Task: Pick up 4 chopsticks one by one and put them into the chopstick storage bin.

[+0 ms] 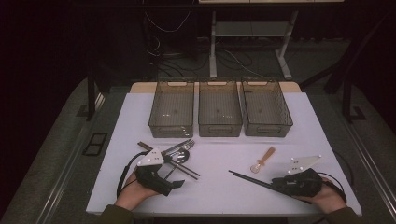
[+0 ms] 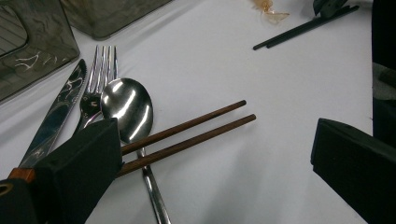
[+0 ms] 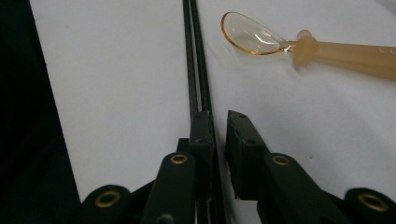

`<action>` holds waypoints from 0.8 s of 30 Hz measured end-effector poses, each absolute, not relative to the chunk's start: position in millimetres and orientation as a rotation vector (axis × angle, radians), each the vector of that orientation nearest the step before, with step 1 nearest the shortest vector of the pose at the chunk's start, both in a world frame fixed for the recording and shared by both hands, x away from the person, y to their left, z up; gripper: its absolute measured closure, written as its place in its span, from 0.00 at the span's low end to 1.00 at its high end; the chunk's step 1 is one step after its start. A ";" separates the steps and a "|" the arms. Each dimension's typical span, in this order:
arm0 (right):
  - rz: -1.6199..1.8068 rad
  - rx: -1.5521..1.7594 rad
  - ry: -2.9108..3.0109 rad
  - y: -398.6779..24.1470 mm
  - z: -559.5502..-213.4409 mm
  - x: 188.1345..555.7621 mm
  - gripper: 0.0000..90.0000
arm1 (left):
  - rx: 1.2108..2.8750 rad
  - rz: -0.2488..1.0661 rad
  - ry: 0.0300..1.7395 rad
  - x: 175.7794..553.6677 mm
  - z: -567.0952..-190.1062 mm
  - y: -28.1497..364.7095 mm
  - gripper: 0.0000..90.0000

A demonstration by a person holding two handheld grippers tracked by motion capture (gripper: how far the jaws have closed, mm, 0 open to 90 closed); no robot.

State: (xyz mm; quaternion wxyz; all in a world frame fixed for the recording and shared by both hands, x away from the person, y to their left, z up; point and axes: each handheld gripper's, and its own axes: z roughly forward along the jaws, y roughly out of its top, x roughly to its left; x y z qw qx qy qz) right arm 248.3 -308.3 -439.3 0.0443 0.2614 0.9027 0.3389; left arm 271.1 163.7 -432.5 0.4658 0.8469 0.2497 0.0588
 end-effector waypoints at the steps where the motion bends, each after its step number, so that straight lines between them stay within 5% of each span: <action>1: 1.036 0.797 2.759 -308.3 -439.6 248.5 0.90 | 2.080 0.145 0.613 271.1 -432.4 163.8 0.01; 24: 1.016 0.710 2.752 -307.4 -444.9 248.2 0.94 | 2.085 0.142 0.612 271.4 -432.9 163.4 0.01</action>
